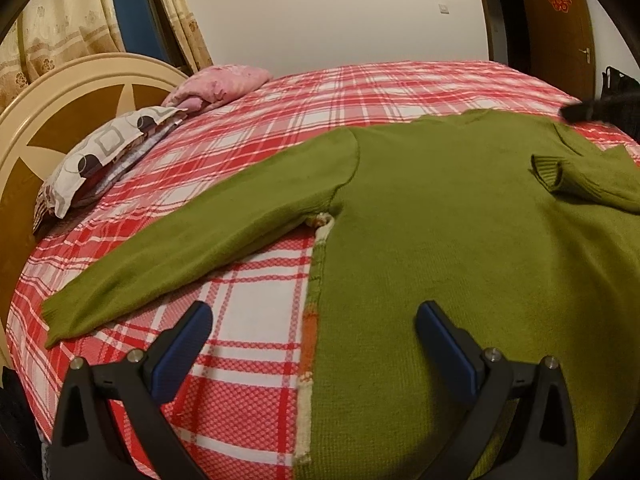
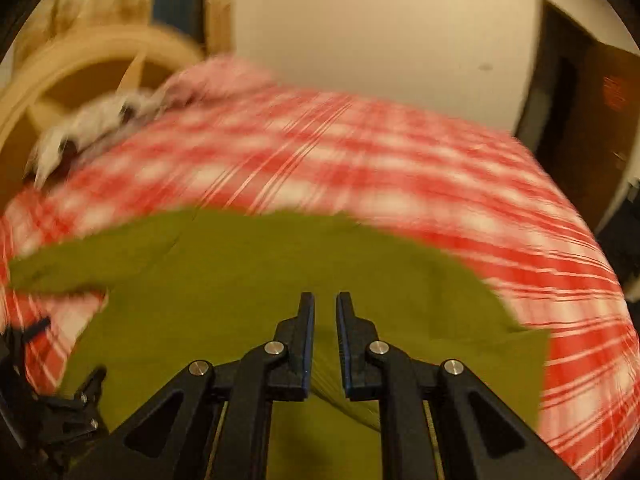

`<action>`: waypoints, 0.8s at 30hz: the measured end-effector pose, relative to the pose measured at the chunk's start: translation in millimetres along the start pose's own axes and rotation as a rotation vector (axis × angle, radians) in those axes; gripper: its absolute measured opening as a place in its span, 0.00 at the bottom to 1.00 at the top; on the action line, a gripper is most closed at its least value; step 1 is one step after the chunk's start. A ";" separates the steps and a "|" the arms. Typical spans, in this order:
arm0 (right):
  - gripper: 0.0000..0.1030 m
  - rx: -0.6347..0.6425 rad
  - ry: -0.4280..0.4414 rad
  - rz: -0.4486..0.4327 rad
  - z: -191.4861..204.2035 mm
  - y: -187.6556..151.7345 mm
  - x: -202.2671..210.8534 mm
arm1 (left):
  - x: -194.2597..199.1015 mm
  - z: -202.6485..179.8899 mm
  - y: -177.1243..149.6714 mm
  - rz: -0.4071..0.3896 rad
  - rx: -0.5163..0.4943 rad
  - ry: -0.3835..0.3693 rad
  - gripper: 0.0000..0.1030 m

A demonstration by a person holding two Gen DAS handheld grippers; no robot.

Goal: Fold small clothes
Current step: 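Carry the held sleeve across the sweater body and open the right gripper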

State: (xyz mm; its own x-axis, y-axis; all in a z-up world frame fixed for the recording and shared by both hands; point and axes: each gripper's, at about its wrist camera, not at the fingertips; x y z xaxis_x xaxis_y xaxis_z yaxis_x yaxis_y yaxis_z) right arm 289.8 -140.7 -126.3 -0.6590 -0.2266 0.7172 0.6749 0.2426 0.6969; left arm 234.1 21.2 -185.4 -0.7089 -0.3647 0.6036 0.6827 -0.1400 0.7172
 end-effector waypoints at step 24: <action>0.70 -0.030 -0.113 0.026 -26.8 -50.1 17.3 | 24.0 -51.8 65.2 -0.060 -0.087 -0.101 1.00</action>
State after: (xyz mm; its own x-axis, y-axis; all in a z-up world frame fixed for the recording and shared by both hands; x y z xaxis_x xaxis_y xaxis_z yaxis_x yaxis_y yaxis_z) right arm 253.5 -182.0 -148.7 -0.6733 -0.1120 0.7309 0.7010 0.2179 0.6791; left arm 270.8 -44.3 -142.2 -0.7599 -0.2600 0.5958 0.6485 -0.2392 0.7226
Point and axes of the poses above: each gripper's, at about its wrist camera, not at the fingertips, and x roughly against the way its jaws point, z to its left, y to its top, and after that the axes turned 13 degrees about y, right-handed
